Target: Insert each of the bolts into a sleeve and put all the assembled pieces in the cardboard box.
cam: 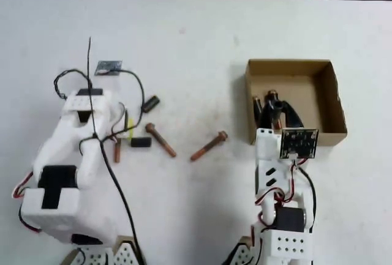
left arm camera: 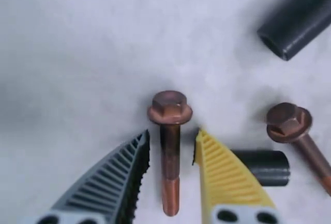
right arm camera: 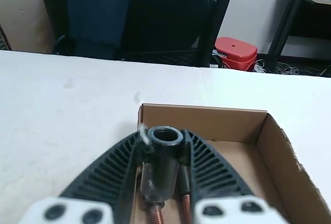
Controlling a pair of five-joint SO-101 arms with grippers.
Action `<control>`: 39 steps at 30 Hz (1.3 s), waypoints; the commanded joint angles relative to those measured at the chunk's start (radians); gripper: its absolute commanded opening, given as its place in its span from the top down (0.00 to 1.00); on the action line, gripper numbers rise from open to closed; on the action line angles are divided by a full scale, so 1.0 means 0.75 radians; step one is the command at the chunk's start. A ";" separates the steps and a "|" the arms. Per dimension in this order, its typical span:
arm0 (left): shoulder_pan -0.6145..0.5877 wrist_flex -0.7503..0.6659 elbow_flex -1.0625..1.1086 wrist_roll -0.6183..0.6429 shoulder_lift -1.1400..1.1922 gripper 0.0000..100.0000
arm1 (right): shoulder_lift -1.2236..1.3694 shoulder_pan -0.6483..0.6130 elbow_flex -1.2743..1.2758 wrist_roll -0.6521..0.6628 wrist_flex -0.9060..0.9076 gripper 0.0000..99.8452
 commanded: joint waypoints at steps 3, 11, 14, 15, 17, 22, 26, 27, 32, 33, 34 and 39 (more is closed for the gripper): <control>-0.007 -0.008 -0.135 0.002 0.095 0.86 | -0.019 -0.003 0.010 -0.008 0.003 0.98; -0.005 -0.016 -0.174 0.002 0.097 0.96 | -0.019 -0.003 0.010 -0.008 0.003 0.98; -0.009 -0.016 -0.174 0.002 0.099 0.96 | -0.019 -0.003 0.010 -0.008 0.003 0.98; -0.009 -0.016 -0.174 0.002 0.099 0.96 | -0.019 -0.003 0.010 -0.008 0.003 0.98; -0.007 -0.016 -0.174 -0.004 0.097 0.96 | -0.019 -0.003 0.010 -0.008 0.003 0.98; 0.001 -0.006 -0.194 -0.008 0.085 0.96 | -0.013 -0.013 0.010 -0.008 0.003 0.98; -0.013 0.049 -0.252 -0.008 0.017 0.96 | -0.013 -0.046 0.010 -0.008 0.003 0.98; -0.005 0.092 -0.266 -0.008 -0.026 0.96 | -0.013 -0.073 0.010 -0.008 0.003 0.98; 0.021 0.274 -0.252 -0.010 -0.320 0.96 | -0.019 -0.195 0.010 -0.008 0.003 0.98; 0.021 0.288 -0.229 -0.010 -0.384 0.96 | -0.019 -0.214 0.010 -0.008 0.003 0.98; 0.021 0.297 -0.205 -0.010 -0.447 0.96 | -0.019 -0.238 0.010 -0.008 0.003 0.98; 0.021 0.295 -0.031 -0.049 -0.766 0.96 | -0.021 -0.394 0.010 -0.008 0.001 0.98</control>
